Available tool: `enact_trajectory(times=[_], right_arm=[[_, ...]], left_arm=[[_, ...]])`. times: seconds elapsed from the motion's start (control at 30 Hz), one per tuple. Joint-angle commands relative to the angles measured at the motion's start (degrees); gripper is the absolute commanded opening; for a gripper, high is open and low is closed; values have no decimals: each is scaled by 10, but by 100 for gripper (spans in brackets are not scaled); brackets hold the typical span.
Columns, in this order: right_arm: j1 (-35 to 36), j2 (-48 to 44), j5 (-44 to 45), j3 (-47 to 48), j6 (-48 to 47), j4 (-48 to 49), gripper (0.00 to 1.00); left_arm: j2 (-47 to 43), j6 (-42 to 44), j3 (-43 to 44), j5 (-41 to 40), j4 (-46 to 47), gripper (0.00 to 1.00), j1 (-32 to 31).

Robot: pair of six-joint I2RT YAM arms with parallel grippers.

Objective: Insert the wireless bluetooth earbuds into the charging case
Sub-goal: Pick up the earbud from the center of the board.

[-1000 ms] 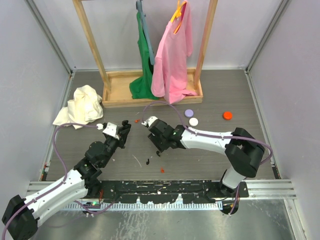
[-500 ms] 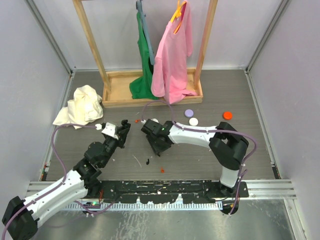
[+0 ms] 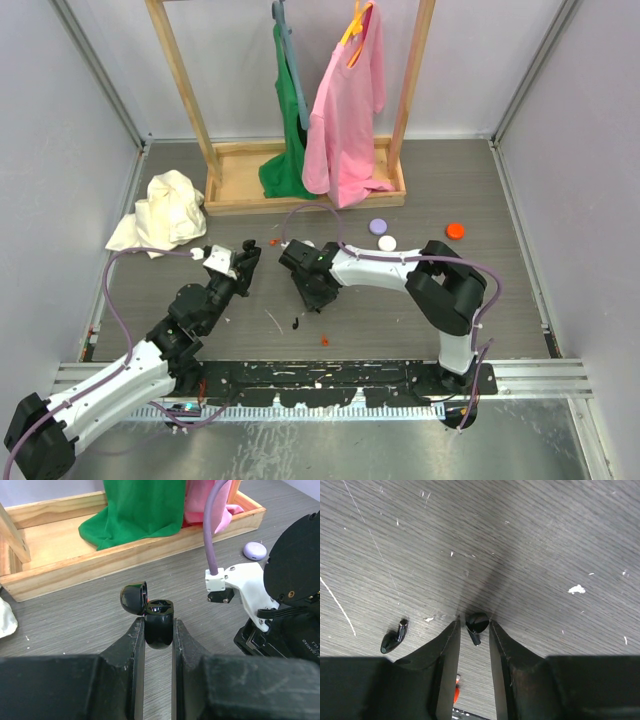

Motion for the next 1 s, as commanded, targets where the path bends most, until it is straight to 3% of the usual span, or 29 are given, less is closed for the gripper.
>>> enact_trajectory(times=[0.0, 0.27, 0.63, 0.97], right_arm=[[3, 2, 2, 15, 12, 14, 34], [3, 4, 8, 5, 11, 28, 29], [3, 8, 34, -4, 18, 33, 33], [2, -47, 39, -25, 2, 63, 20]], left_arm=[[-7, -1, 1, -3, 18, 0, 2], [-1, -1, 3, 6, 20, 0, 2], [0, -2, 3, 16, 21, 0, 3], [-7, -3, 0, 47, 33, 0, 3]])
